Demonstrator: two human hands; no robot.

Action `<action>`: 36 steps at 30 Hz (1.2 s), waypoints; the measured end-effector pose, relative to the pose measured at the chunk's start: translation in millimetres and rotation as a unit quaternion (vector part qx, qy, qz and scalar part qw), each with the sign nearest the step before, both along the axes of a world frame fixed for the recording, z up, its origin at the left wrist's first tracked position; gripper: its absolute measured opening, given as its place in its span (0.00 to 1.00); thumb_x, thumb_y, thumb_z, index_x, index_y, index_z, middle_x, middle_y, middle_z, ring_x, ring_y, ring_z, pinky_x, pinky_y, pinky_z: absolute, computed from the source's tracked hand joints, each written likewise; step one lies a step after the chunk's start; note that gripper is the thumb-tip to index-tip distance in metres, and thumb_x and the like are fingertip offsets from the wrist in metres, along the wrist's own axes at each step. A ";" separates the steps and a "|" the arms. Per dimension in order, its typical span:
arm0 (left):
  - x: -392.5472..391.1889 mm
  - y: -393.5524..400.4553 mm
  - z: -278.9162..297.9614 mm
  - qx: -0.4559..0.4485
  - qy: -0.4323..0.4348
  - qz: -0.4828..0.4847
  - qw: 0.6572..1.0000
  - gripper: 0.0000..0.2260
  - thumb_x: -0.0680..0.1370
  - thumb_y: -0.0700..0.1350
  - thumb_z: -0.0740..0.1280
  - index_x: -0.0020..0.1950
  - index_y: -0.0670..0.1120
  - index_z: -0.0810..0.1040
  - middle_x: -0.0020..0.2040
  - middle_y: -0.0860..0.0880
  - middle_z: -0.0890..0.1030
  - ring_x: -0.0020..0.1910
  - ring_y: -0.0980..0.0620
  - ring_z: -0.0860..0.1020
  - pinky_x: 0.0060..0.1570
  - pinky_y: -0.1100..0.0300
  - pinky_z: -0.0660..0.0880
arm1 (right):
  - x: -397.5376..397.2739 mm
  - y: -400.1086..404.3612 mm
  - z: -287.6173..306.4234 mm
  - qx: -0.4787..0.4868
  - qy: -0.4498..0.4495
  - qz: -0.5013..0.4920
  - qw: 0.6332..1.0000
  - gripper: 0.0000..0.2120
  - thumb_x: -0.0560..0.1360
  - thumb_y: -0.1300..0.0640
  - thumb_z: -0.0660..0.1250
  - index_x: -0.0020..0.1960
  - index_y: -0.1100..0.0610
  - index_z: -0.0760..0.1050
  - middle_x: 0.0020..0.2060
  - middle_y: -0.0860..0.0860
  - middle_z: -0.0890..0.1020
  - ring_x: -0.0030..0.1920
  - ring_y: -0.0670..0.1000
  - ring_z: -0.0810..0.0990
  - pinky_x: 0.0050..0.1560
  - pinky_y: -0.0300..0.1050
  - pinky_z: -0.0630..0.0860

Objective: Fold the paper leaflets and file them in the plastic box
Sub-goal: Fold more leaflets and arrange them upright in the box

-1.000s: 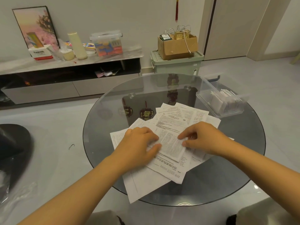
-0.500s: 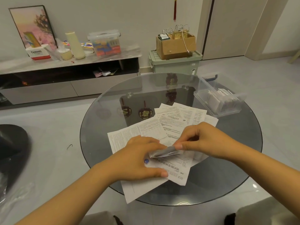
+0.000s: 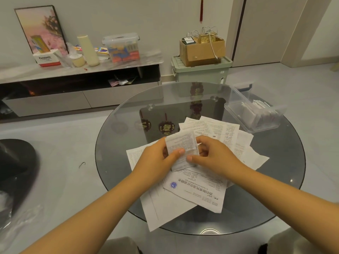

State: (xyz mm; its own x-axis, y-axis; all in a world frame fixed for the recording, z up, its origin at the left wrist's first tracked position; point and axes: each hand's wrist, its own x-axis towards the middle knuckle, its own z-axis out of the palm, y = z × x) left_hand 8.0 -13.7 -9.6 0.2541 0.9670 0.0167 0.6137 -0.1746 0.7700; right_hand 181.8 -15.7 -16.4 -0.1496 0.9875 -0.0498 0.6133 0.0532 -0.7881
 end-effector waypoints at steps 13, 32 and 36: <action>-10.4 11.2 -14.4 0.079 0.147 -0.010 0.986 0.31 0.72 0.45 0.73 0.72 0.55 0.64 0.69 0.54 0.57 0.68 0.56 0.59 0.66 0.64 0.59 | -2.3 7.5 -10.9 0.080 -0.178 0.014 0.981 0.31 0.71 0.48 0.71 0.70 0.38 0.61 0.59 0.46 0.65 0.61 0.47 0.64 0.61 0.42 0.64; -5.2 10.7 1.5 0.114 0.230 -0.092 0.962 0.13 0.79 0.50 0.59 0.52 0.48 0.82 0.49 0.52 0.81 0.48 0.54 0.76 0.50 0.55 0.74 | 10.2 10.4 0.0 0.140 -0.241 0.132 0.951 0.13 0.79 0.48 0.59 0.55 0.51 0.79 0.52 0.45 0.79 0.57 0.47 0.65 0.58 0.42 0.58; -2.6 18.3 -4.1 0.100 0.173 -0.024 0.979 0.10 0.81 0.49 0.58 0.44 0.49 0.75 0.38 0.53 0.77 0.36 0.55 0.73 0.35 0.63 0.67 | 4.3 21.3 -8.4 0.128 -0.168 0.049 0.976 0.08 0.77 0.49 0.62 0.48 0.52 0.76 0.43 0.49 0.78 0.49 0.48 0.70 0.49 0.41 0.64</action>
